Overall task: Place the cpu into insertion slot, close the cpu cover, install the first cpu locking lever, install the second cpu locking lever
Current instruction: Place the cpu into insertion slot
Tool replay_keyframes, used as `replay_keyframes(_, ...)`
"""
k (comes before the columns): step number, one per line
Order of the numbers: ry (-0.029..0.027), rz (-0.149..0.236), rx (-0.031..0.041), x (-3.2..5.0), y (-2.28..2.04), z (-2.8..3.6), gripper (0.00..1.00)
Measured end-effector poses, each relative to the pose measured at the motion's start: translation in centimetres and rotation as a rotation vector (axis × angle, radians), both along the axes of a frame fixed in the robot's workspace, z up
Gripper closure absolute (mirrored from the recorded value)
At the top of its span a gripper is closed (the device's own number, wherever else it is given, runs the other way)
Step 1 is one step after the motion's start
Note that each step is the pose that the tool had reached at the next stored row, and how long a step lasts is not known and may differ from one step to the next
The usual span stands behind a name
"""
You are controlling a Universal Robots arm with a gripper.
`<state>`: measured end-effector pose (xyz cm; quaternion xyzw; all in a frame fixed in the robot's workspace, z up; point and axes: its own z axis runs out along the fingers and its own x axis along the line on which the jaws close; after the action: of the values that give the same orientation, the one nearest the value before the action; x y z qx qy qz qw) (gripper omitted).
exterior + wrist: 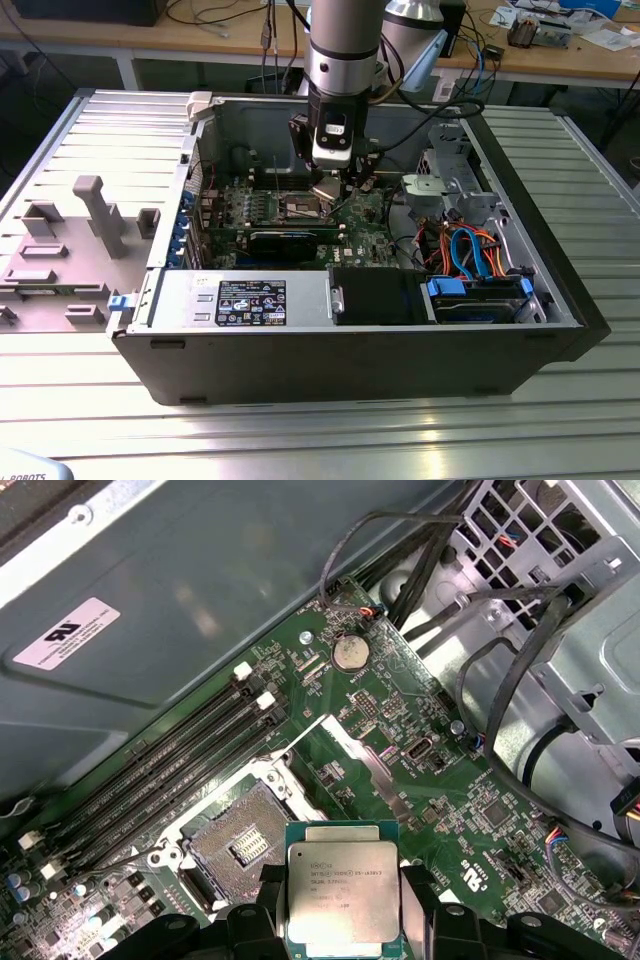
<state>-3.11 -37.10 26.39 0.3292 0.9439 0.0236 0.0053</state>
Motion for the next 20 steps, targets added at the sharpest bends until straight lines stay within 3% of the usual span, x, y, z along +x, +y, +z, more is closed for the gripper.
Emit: replay_keyframes(20, 0.0000, -0.012, 0.0000, 0.00, 0.00, -0.08, 0.46)
